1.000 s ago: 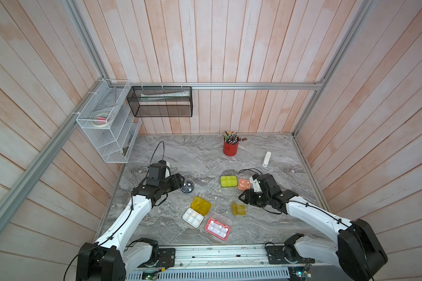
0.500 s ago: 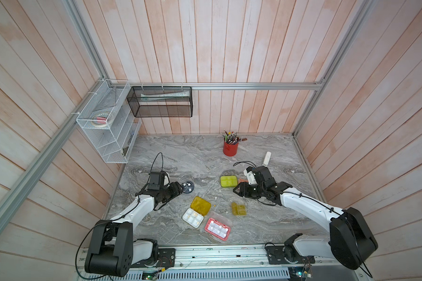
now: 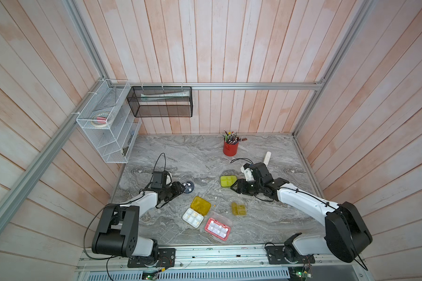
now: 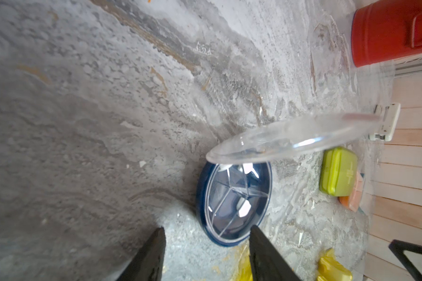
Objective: Close pillboxes
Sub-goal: Move the pillbox to the center of the board.
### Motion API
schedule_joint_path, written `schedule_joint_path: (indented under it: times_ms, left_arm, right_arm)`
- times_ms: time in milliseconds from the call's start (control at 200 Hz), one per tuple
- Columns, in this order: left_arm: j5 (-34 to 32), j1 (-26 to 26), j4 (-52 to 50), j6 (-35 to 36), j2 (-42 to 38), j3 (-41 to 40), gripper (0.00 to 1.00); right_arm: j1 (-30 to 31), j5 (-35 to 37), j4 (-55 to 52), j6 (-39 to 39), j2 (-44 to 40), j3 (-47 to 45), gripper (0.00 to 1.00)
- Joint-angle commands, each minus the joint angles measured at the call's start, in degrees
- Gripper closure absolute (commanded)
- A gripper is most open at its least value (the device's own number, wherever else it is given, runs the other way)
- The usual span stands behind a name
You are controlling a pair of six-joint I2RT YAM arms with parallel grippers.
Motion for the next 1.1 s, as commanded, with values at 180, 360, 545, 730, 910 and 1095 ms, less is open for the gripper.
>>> schedule_joint_path:
  times_ms: [180,360,545,730,910,1095]
  left_arm:
    - [2.40,0.26,3.60,1.66,3.71,2.67,0.46]
    - [4.42,0.11,4.93,2.07,5.86,4.23,0.46]
    - [5.60,-1.51,5.39,3.14,8.31,6.70,0.46]
    - [5.82,-5.56,4.79,4.04,12.17,11.27,0.46]
    - [5.17,-8.54,4.82,3.64,14.93,15.10,0.46]
    - [4.93,-10.72,4.78,3.75,18.24,19.23,0.46]
  right_arm:
    - [1.28,-0.46,-1.33,-1.57,3.68,6.21,0.45]
    - [1.97,-0.52,-1.38,-1.67,5.95,8.69,0.45]
    - [2.70,-0.77,-1.03,-1.41,7.59,10.25,0.45]
    - [2.93,-0.80,-0.70,-1.40,8.86,10.59,0.45]
    - [2.97,-0.81,-0.41,-1.40,9.53,10.69,0.45]
    - [2.97,-0.81,-0.32,-1.66,10.40,11.13,0.45]
